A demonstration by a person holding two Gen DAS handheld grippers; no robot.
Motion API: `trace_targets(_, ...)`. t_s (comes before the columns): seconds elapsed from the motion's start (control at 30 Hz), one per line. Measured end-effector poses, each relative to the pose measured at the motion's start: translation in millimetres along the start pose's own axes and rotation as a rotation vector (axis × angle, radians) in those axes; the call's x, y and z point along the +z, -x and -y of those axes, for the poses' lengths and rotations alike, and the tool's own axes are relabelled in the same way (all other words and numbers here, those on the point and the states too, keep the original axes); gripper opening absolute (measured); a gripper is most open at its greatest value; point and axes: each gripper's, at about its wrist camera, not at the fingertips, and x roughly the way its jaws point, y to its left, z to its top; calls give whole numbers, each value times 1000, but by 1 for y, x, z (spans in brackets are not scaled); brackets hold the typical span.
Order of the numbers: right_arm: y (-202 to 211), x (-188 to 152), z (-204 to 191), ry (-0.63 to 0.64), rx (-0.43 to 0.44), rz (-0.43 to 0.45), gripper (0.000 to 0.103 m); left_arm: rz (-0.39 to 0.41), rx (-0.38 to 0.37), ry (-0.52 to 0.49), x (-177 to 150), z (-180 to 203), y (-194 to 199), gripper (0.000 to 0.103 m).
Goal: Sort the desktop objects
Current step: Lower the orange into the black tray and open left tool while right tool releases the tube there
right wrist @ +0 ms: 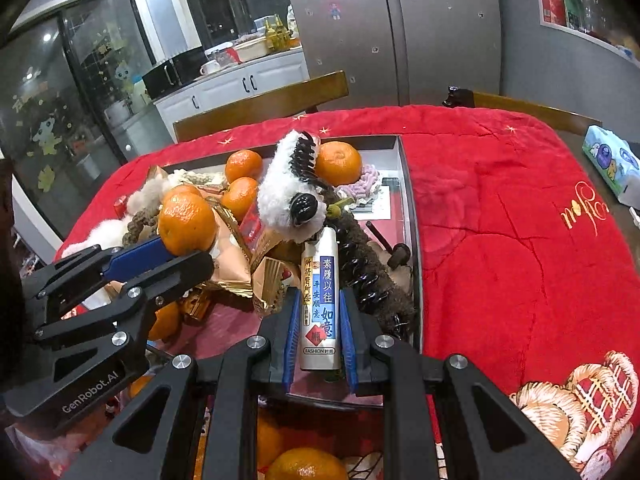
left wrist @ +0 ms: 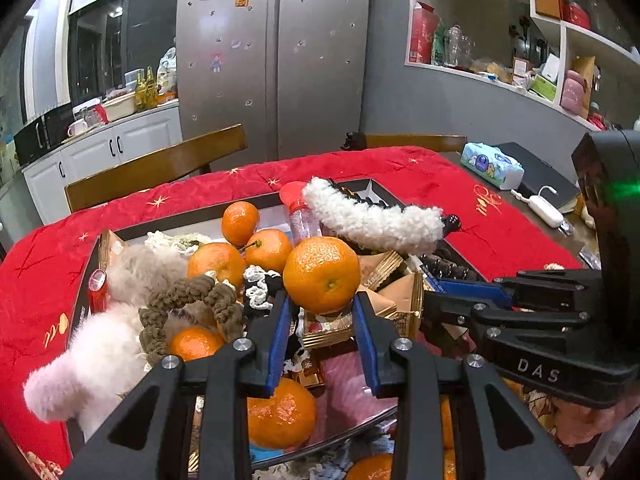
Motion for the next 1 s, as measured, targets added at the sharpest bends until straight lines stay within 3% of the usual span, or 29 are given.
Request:
trace_targets(0.53,5,-8,-1,34,17,92,23,2,15,-52,-12,10,-7,36)
trace_targets(0.6,7,-9,-4,48,15,103,29,-3,22,-50,-12,10,-8,38)
trace_targets(0.63,8,-10,-5,54,14,110,30,-5,26,-53,-13,10,-9,45)
trace_targets(0.73,12,-12,-6,61,17,132,33,-14,31,-47,-13,9,-11,48)
trace_targets(0.93,13,-12,3,7,108,141,46,9,25,-4,-14,2,-6,56)
trace_targets(0.97,14,-11,5,-1,129,145,51,14,26,2,-14,1,-5,59)
trace_targets(1.0,15,-11,6,-13,175,153,64,20,21,15,-14,-2,-4,60)
